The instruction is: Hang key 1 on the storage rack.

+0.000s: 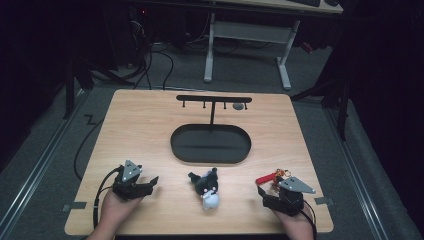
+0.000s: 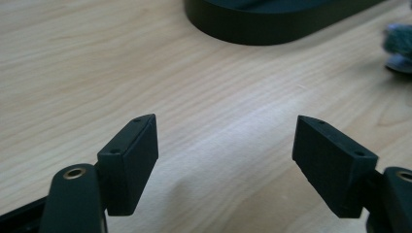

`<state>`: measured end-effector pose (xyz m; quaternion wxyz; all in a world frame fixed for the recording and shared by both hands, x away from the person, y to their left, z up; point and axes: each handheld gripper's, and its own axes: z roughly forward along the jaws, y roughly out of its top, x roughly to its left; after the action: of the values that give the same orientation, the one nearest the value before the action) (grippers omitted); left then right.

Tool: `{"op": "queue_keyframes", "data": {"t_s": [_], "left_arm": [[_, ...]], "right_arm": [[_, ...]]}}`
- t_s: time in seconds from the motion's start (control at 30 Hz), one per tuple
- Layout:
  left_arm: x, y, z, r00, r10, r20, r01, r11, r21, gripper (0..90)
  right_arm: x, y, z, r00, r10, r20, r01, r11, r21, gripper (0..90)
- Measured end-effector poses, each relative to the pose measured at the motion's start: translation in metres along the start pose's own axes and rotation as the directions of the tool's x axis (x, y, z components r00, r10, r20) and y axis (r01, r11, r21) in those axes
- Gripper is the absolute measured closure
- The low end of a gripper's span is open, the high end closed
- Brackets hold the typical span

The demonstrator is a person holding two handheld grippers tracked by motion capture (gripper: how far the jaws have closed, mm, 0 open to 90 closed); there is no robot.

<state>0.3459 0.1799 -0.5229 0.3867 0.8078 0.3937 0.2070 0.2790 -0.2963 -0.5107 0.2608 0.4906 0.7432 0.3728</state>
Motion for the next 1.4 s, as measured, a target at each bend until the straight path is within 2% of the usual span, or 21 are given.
{"op": "queue_keyframes", "data": {"t_s": [0.03, 0.07, 0.17, 0.5, 0.6, 0.9, 0.97, 1.17, 1.23, 1.33, 1.4], "left_arm": [[0.000, 0.000, 0.000, 1.0000, 0.000, 0.000, 0.000, 1.0000, 0.000, 25.9], [-0.003, 0.001, 0.003, 0.9997, 0.026, 0.000, -0.026, 0.9997, 0.001, 26.2], [-0.004, 0.002, 0.004, 0.9997, 0.025, 0.004, -0.025, 0.9996, -0.008, 26.8], [-0.007, 0.002, 0.004, 0.9991, 0.030, 0.029, -0.030, 0.9994, -0.017, 26.9], [-0.007, 0.002, 0.004, 0.9989, 0.033, 0.034, -0.033, 0.9994, -0.015, 26.9], [-0.009, 0.003, 0.003, 0.9983, 0.033, 0.047, -0.032, 0.9992, -0.025, 26.9], [-0.010, 0.003, 0.003, 0.9982, 0.036, 0.047, -0.035, 0.9991, -0.025, 27.0], [-0.013, 0.003, 0.004, 0.9969, 0.063, 0.048, -0.062, 0.9979, -0.018, 27.1], [-0.014, 0.003, 0.005, 0.9968, 0.059, 0.054, -0.058, 0.9981, -0.022, 27.1], [-0.015, 0.004, 0.005, 0.9963, 0.059, 0.063, -0.057, 0.9981, -0.024, 27.4], [-0.017, 0.004, 0.005, 0.9959, 0.061, 0.067, -0.059, 0.9979, -0.026, 27.4]], "right_arm": [[0.000, 0.000, 0.000, 1.0000, 0.000, 0.000, 0.000, 1.000, 0.000, 20.3], [-0.001, 0.000, 0.002, 0.9999, -0.005, -0.014, 0.005, 1.000, -0.002, 20.4], [-0.002, 0.001, 0.003, 0.9997, 0.006, -0.025, -0.006, 1.000, 0.000, 20.4], [-0.003, 0.001, 0.001, 0.9993, -0.021, -0.030, 0.020, 0.999, -0.028, 23.5], [-0.001, 0.001, 0.003, 0.9992, -0.031, -0.026, 0.031, 1.000, -0.003, 24.0], [0.002, 0.003, 0.004, 0.9977, -0.063, -0.025, 0.064, 0.998, 0.026, 24.5], [0.003, 0.003, 0.004, 0.9980, -0.057, -0.027, 0.057, 0.998, 0.034, 24.5], [0.005, 0.004, 0.005, 0.9975, -0.065, -0.028, 0.067, 0.996, 0.058, 24.5], [0.007, 0.004, 0.007, 0.9970, -0.069, -0.035, 0.071, 0.995, 0.071, 23.9], [0.009, 0.005, 0.009, 0.9942, -0.100, -0.039, 0.103, 0.991, 0.084, 22.6], [0.010, 0.006, 0.010, 0.9939, -0.097, -0.052, 0.101, 0.991, 0.089, 22.1]]}}
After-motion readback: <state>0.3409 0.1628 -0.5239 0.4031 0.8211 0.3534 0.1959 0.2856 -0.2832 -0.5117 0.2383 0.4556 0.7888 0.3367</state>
